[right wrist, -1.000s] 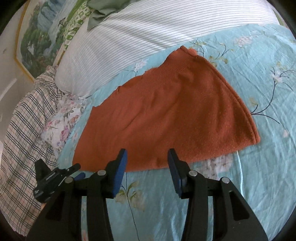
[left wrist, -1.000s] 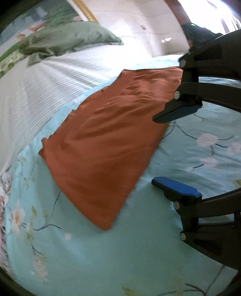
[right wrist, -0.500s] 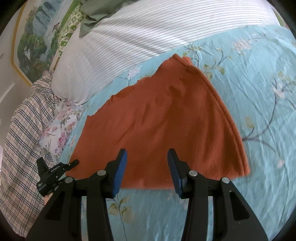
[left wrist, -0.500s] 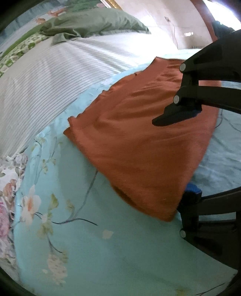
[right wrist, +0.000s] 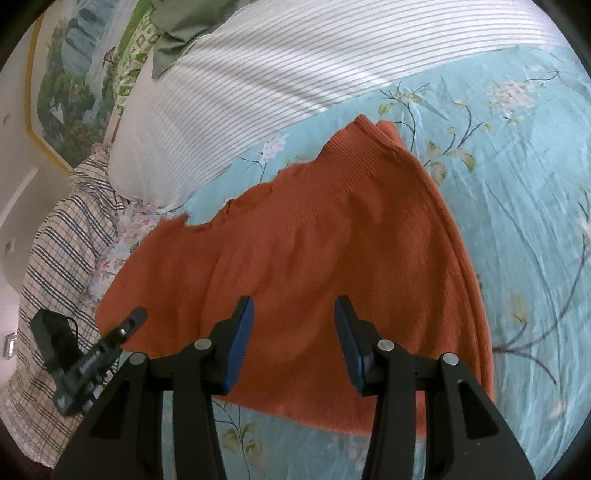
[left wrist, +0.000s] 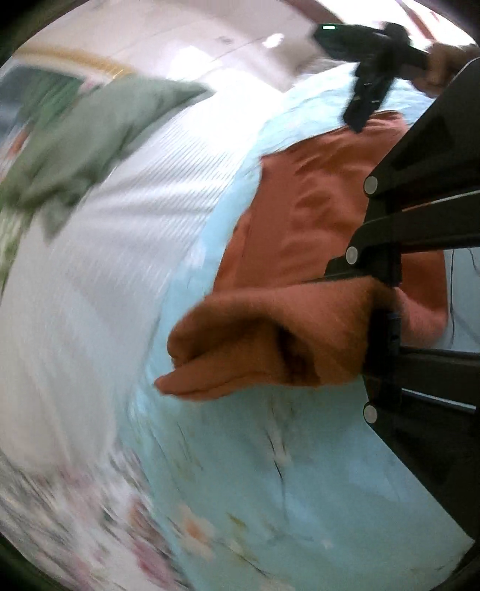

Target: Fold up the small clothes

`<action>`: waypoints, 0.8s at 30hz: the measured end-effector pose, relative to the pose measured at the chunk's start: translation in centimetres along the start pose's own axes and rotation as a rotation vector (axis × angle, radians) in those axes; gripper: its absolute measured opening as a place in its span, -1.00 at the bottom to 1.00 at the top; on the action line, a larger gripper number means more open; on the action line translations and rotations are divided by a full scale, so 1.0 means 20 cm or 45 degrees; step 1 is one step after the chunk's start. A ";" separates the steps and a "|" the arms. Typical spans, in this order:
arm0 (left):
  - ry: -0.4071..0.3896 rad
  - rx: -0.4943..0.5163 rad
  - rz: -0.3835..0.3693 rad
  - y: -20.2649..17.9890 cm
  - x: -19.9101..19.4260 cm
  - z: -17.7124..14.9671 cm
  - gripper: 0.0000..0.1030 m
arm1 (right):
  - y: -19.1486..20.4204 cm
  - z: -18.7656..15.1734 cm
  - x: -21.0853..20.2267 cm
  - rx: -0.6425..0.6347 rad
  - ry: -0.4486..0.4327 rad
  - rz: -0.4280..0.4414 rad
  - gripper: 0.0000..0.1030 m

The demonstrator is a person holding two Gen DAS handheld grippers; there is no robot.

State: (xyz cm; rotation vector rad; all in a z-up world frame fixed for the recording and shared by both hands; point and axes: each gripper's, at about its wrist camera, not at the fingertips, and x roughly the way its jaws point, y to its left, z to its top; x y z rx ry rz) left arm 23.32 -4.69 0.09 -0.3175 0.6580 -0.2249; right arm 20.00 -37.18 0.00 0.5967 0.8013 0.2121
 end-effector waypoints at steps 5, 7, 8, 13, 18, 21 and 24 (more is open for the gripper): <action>0.045 0.277 -0.035 -0.30 0.11 -0.11 -0.89 | 0.00 0.07 0.11 0.019 0.070 0.084 -0.09; 0.097 0.419 -0.018 -0.41 0.20 -0.20 -0.89 | -0.01 0.09 0.17 0.045 0.114 0.132 0.03; 0.116 0.495 0.010 -0.46 0.24 -0.25 -0.89 | 0.00 0.10 0.22 0.055 0.149 0.154 0.11; 0.088 0.719 0.148 -0.55 0.30 -0.40 -0.89 | 0.09 0.18 0.45 0.016 0.274 0.199 0.36; 0.079 0.738 0.149 -0.54 0.29 -0.40 -0.89 | 0.19 0.30 0.74 0.006 0.368 0.251 0.36; 0.076 0.779 0.170 -0.56 0.30 -0.41 -0.89 | 0.27 0.35 0.87 -0.043 0.421 0.256 0.22; 0.083 0.789 0.163 -0.57 0.30 -0.41 -0.89 | 0.31 0.38 0.93 -0.089 0.467 0.251 -0.64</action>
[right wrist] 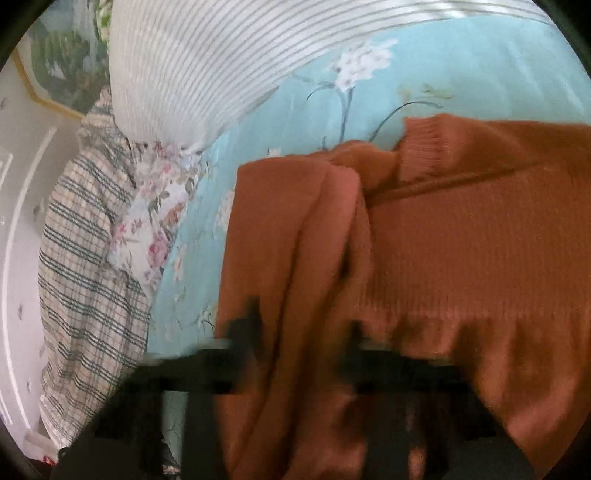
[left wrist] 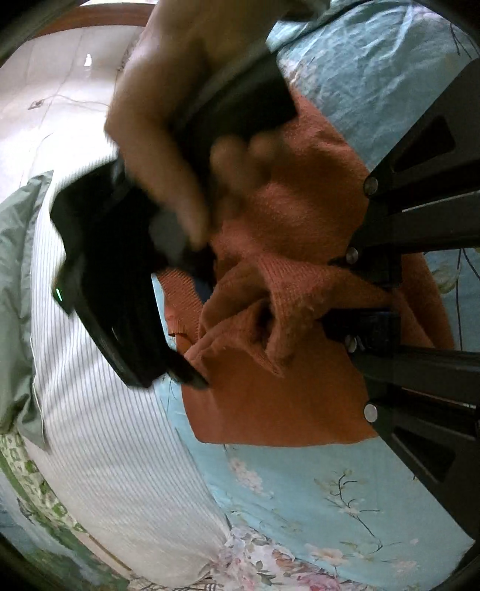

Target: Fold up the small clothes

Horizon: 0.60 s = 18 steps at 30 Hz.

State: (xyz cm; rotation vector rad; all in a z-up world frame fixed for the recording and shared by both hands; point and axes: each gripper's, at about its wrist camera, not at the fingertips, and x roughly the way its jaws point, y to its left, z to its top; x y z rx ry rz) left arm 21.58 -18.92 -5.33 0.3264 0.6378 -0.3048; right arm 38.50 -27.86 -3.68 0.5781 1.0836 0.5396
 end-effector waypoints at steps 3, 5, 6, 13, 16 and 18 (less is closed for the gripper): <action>-0.007 -0.017 -0.026 0.02 -0.04 0.04 -0.89 | 0.07 0.00 -0.14 -0.073 -0.084 0.013 -0.66; -0.027 -0.052 -0.076 0.04 -0.10 0.10 -0.89 | 0.08 -0.01 -0.29 -0.109 -0.161 0.007 -0.66; -0.040 -0.077 -0.121 0.05 -0.12 0.13 -0.89 | 0.08 -0.02 -0.37 -0.123 -0.202 -0.005 -0.66; -0.066 -0.144 -0.390 -0.13 -0.14 0.36 -0.88 | -0.14 -0.07 -0.72 -0.110 -0.323 -0.159 -0.66; -0.042 -0.121 -0.455 -0.29 -0.09 0.39 -0.88 | -0.28 -0.10 -0.76 -0.049 -0.330 -0.199 -0.66; -0.017 -0.111 -0.476 -0.35 -0.05 0.40 -0.89 | -0.35 -0.12 -0.78 -0.030 -0.331 -0.226 -0.67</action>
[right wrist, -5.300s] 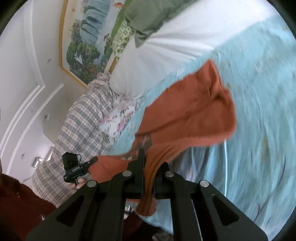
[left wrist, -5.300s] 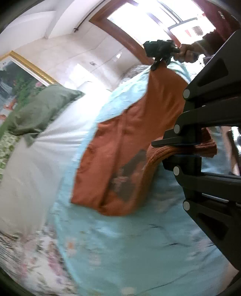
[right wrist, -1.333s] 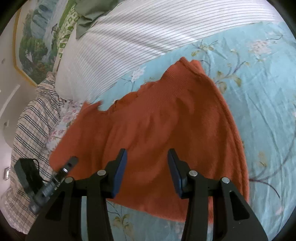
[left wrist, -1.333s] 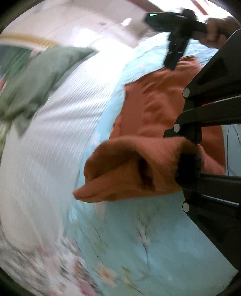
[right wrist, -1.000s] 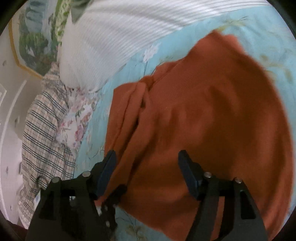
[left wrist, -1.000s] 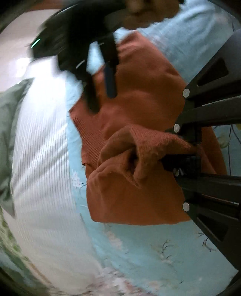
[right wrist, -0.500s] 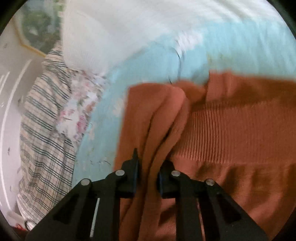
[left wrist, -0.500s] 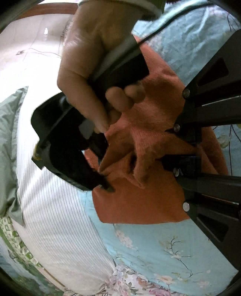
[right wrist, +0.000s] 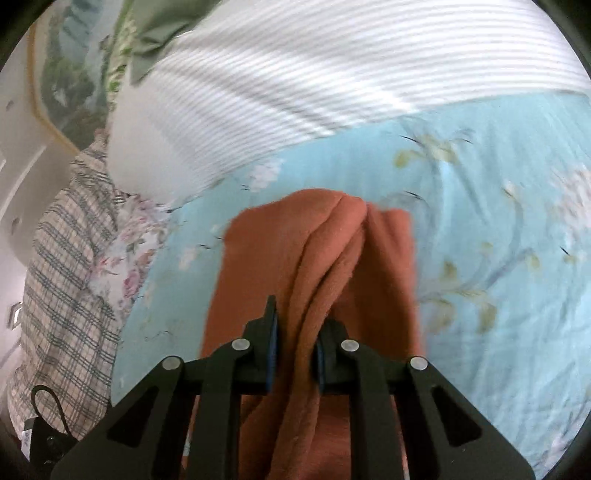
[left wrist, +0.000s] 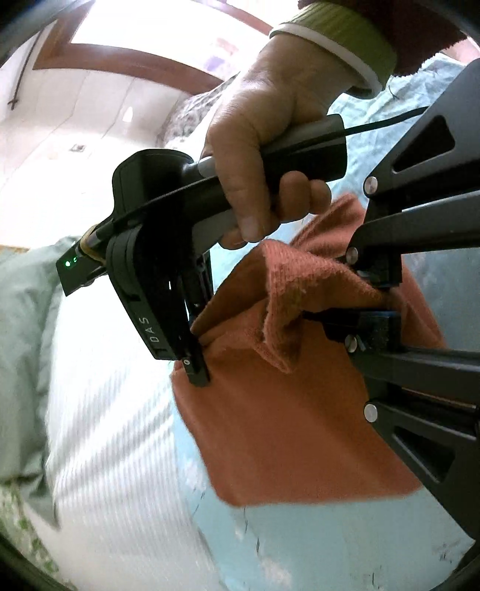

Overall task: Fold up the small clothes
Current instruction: 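Fold the sweater over again with both grippers and release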

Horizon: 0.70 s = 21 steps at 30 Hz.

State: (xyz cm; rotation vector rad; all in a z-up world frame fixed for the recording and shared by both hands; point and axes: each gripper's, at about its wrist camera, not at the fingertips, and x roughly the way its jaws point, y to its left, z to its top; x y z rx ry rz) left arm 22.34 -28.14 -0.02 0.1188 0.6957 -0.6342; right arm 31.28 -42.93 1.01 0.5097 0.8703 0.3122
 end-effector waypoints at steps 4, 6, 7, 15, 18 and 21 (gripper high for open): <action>0.055 0.011 -0.023 -0.08 0.11 -0.02 -0.88 | -0.09 -0.03 0.02 -0.010 0.006 -0.055 -0.67; 0.093 0.022 -0.018 -0.09 0.17 -0.05 -0.88 | -0.14 -0.05 0.05 0.007 0.018 -0.090 -0.67; 0.115 0.026 -0.019 -0.08 0.21 -0.06 -0.88 | -0.16 -0.06 0.06 0.016 0.012 -0.085 -0.66; 0.155 -0.026 -0.065 -0.04 0.16 -0.10 -0.47 | -0.14 -0.14 -0.05 0.037 -0.064 -0.120 -0.31; 0.150 -0.096 -0.085 0.05 0.05 -0.12 0.10 | -0.12 -0.18 -0.12 0.038 -0.111 -0.131 0.19; 0.130 -0.141 -0.090 0.13 -0.05 -0.17 0.20 | -0.12 -0.22 -0.18 0.048 -0.129 -0.155 0.24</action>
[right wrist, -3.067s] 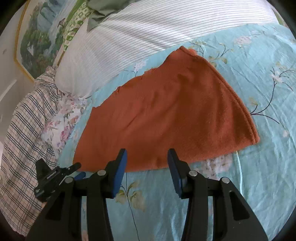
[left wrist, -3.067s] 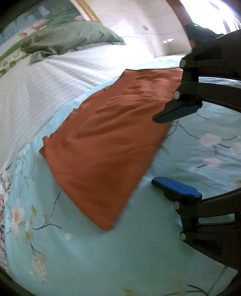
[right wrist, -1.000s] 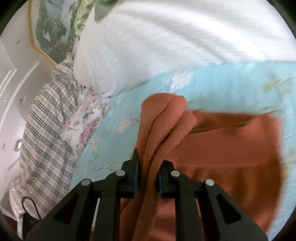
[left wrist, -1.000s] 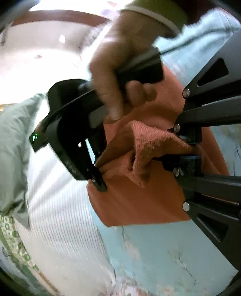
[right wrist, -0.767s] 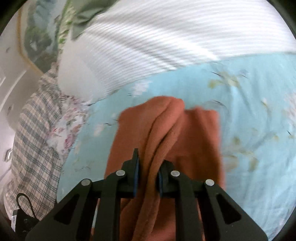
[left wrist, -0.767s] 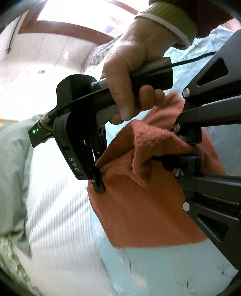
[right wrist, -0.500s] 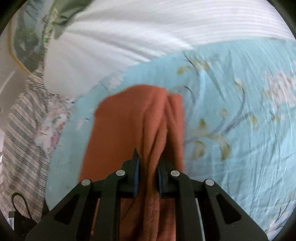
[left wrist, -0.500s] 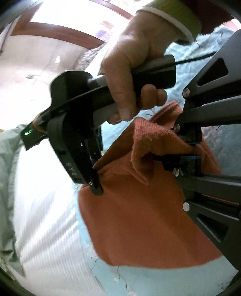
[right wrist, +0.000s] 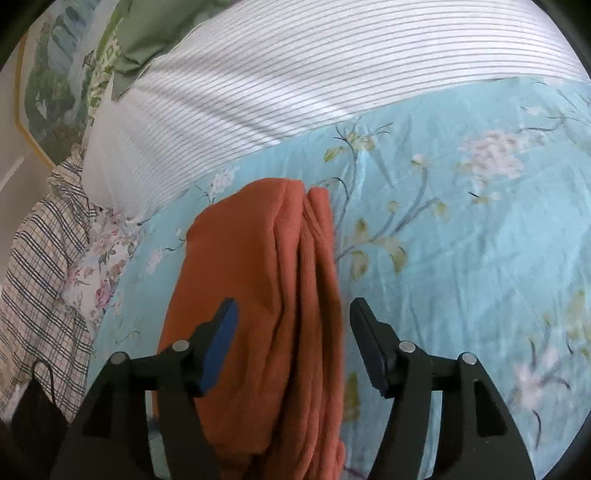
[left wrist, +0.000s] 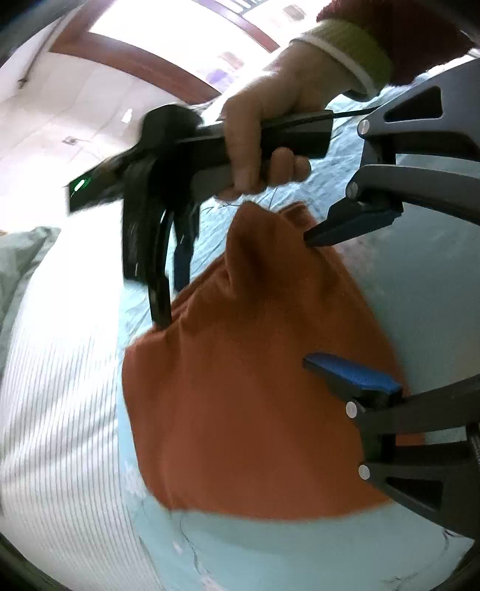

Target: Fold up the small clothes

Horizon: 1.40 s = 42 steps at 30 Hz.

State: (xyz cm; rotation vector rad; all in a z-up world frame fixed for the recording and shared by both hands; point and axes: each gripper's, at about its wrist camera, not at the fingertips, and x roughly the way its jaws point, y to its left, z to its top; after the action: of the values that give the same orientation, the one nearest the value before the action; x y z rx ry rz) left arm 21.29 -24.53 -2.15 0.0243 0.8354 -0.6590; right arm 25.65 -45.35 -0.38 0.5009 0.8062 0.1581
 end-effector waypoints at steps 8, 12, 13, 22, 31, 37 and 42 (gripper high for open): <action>-0.010 -0.238 0.137 0.46 -0.14 -0.01 0.53 | -0.04 -0.09 0.01 0.055 0.073 0.027 0.25; 0.032 -0.352 0.115 0.68 -0.06 0.06 0.53 | -0.05 -0.09 0.04 0.082 0.106 0.070 0.25; 0.041 -0.387 0.108 0.74 -0.03 0.08 0.53 | -0.05 -0.09 0.06 0.082 0.114 0.077 0.25; 0.110 -0.497 -0.082 0.90 0.25 0.14 0.15 | -0.07 -0.12 0.21 0.138 0.209 0.113 -0.34; 0.025 -0.415 -0.109 0.79 0.03 0.14 -0.58 | 0.16 -0.22 0.07 0.115 0.166 0.205 -0.54; -0.014 -0.355 -0.067 0.77 -0.34 -0.01 -0.58 | 0.42 -0.48 0.04 0.081 0.193 0.328 -0.54; -0.023 -0.353 -0.009 0.81 -0.64 -0.23 -0.58 | 0.63 -0.70 0.09 0.054 0.257 0.400 -0.54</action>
State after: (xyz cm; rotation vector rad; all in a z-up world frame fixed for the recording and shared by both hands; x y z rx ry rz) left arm 20.88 -3.49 -0.03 -0.2352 0.9033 -0.5442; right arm 17.37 -28.65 -3.66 0.6574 0.9257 0.4886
